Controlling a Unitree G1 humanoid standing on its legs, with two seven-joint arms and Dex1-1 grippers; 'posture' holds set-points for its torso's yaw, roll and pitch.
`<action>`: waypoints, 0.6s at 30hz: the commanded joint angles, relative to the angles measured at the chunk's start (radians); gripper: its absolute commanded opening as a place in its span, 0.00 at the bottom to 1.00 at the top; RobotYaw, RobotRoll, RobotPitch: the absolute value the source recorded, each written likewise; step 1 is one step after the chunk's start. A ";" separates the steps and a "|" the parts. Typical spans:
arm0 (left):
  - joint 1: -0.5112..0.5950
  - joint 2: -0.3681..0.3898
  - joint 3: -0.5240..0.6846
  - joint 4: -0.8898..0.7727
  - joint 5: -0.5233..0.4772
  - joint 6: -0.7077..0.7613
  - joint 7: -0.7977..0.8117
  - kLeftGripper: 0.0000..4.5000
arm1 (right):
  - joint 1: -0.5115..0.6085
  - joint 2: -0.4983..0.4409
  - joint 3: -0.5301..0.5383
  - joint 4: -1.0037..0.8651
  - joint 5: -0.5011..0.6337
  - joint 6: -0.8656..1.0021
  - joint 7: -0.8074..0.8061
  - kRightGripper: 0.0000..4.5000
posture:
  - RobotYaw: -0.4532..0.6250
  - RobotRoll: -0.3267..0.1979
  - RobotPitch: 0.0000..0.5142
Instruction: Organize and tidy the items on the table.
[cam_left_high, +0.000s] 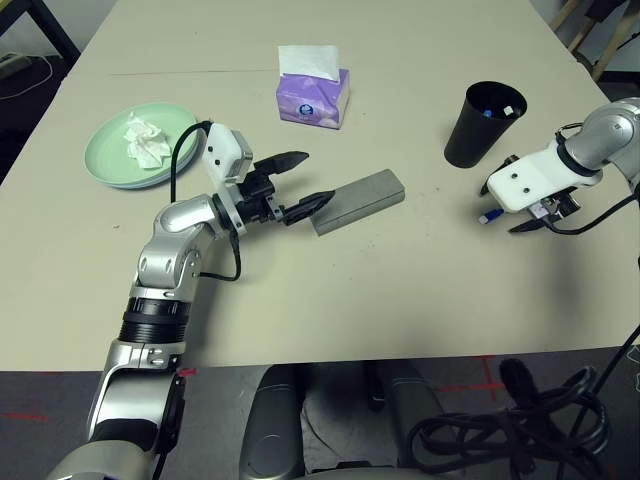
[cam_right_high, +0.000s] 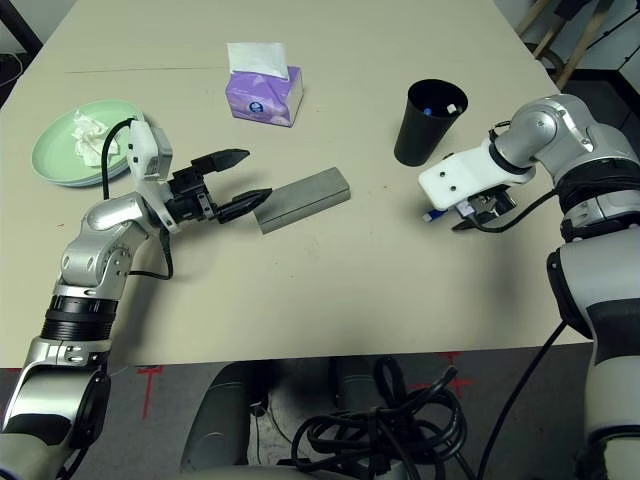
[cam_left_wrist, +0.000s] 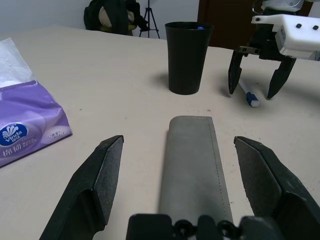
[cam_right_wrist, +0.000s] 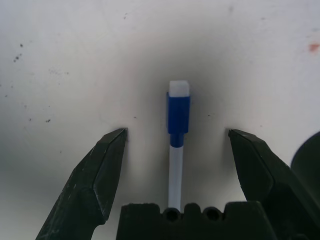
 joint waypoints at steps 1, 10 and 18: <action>0.012 0.004 -0.001 -0.009 -0.007 0.002 0.003 1.00 | -0.006 -0.004 0.014 0.025 -0.015 -0.024 -0.005 0.78 | 0.51 0.62 0.52; 0.016 0.008 0.002 -0.010 -0.006 -0.003 0.006 1.00 | -0.009 0.021 0.011 0.038 -0.012 -0.025 0.025 0.09 | 0.52 0.62 0.50; -0.012 0.019 0.000 0.031 0.000 -0.016 -0.008 1.00 | -0.026 0.044 -0.087 0.040 0.121 0.104 0.148 0.09 | 0.51 0.62 0.44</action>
